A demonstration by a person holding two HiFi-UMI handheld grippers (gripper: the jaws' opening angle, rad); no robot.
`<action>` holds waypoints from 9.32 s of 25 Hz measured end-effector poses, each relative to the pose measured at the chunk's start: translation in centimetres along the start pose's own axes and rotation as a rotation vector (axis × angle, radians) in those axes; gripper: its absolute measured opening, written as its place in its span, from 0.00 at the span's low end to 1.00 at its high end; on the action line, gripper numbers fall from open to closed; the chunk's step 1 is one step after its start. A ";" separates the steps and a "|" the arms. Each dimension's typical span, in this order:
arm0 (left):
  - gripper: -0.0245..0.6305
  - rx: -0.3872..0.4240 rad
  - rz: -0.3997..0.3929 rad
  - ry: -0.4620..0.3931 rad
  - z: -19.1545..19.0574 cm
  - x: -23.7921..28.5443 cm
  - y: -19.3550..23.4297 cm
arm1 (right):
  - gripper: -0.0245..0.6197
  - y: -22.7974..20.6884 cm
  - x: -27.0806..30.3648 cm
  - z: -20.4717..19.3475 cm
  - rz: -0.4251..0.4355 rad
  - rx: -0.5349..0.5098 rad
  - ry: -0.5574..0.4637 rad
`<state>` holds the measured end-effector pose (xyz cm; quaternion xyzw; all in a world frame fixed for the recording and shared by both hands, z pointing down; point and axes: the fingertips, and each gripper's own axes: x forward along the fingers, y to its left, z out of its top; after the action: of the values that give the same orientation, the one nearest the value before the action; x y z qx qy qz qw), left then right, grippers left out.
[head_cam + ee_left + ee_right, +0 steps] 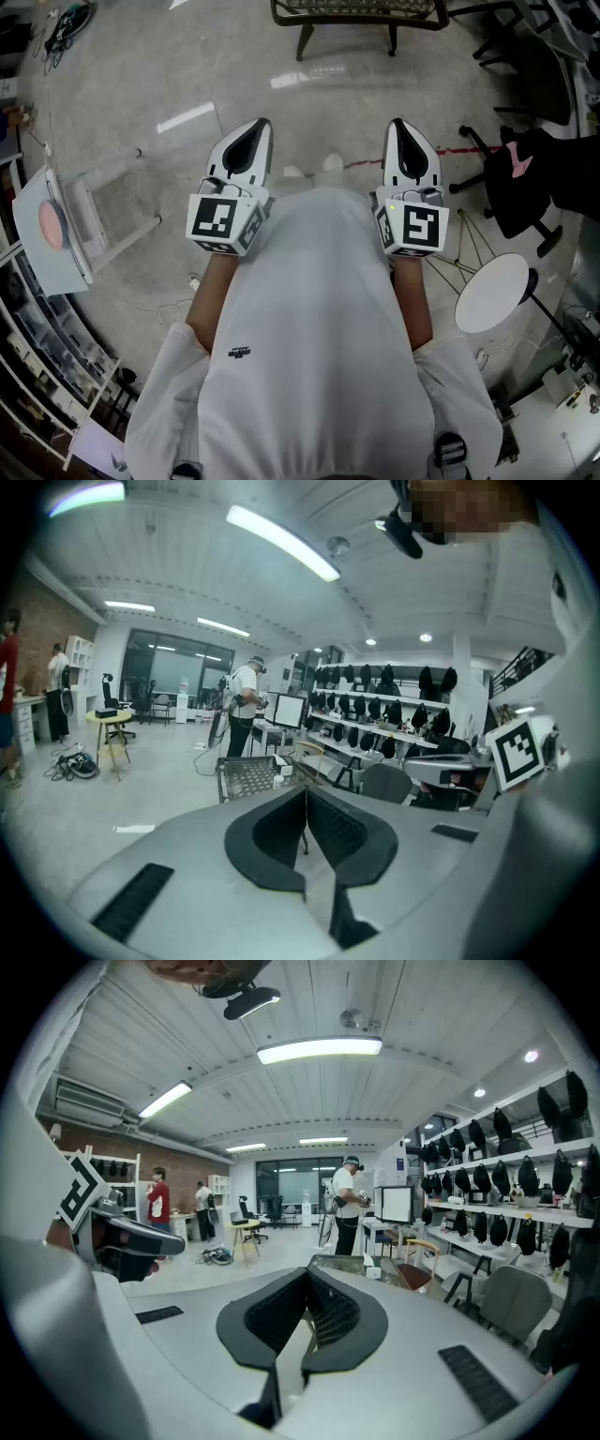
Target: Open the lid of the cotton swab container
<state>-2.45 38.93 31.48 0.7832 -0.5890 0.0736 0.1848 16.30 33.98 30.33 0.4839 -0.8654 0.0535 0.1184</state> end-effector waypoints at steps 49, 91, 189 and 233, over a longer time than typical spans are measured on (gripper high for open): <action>0.04 0.099 -0.156 0.002 7.4 19.9 -0.1 | 0.04 -8.9 12.9 3.6 0.029 0.046 -0.103; 0.05 0.228 -0.503 0.091 16.2 43.6 12.7 | 0.04 -16.6 37.1 7.0 -0.293 0.104 -0.050; 0.05 0.200 -0.435 0.203 1.1 55.7 16.6 | 0.40 -19.5 58.0 -19.7 -0.057 0.077 0.297; 0.05 0.185 -0.554 0.001 16.9 41.5 13.2 | 0.40 -11.5 44.6 3.6 -0.014 0.019 0.290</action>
<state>-4.47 -7.73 32.45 0.9278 -0.3434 0.0740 0.1260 3.12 -9.57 38.07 0.4781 -0.8353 0.1303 0.2381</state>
